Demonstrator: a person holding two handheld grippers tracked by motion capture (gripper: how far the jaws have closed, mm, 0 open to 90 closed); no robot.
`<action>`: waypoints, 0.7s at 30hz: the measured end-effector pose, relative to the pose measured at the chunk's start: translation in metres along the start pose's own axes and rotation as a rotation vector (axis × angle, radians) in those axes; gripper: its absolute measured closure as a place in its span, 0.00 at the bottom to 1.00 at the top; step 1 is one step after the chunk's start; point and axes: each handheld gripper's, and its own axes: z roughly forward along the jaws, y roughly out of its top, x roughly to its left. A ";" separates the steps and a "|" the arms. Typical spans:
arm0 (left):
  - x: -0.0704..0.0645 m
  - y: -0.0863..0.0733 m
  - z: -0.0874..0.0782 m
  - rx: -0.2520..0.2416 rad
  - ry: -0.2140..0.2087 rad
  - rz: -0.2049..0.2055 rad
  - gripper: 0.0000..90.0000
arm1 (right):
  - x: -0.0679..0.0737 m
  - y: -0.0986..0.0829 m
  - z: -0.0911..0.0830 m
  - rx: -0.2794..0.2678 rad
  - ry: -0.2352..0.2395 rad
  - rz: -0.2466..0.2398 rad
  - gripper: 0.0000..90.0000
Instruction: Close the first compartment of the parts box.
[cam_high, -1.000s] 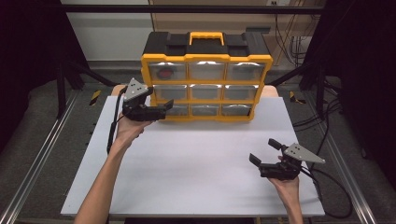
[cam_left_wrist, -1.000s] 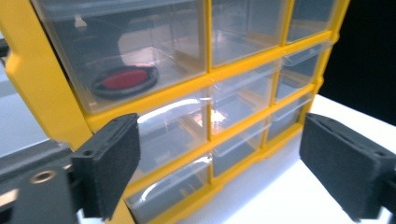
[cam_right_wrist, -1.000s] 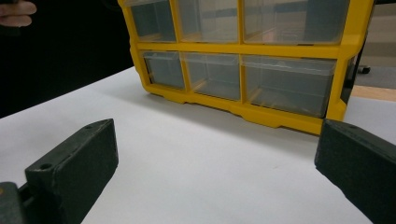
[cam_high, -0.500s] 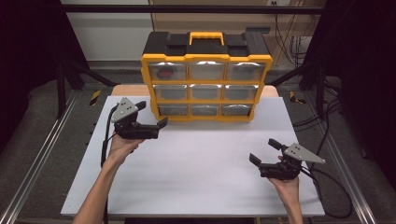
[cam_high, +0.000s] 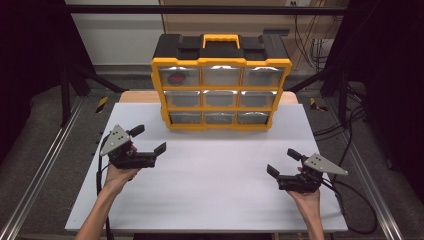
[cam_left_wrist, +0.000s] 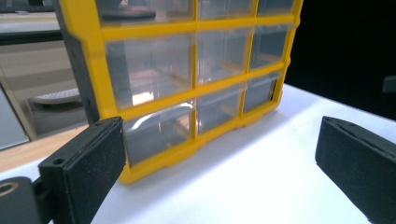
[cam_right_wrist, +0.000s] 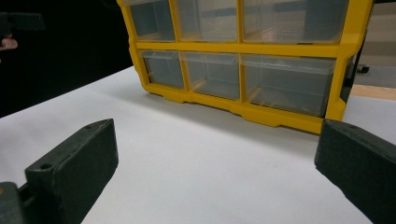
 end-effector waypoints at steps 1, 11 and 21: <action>0.001 -0.003 -0.002 0.004 0.004 -0.003 0.02 | 0.000 0.000 0.000 -0.001 -0.001 0.000 0.00; 0.007 -0.037 -0.016 -0.002 0.015 -0.044 0.02 | 0.000 0.000 0.000 0.001 -0.002 0.000 0.00; 0.011 -0.044 -0.024 -0.005 0.039 -0.049 0.02 | 0.000 0.000 -0.001 -0.004 -0.002 0.000 0.00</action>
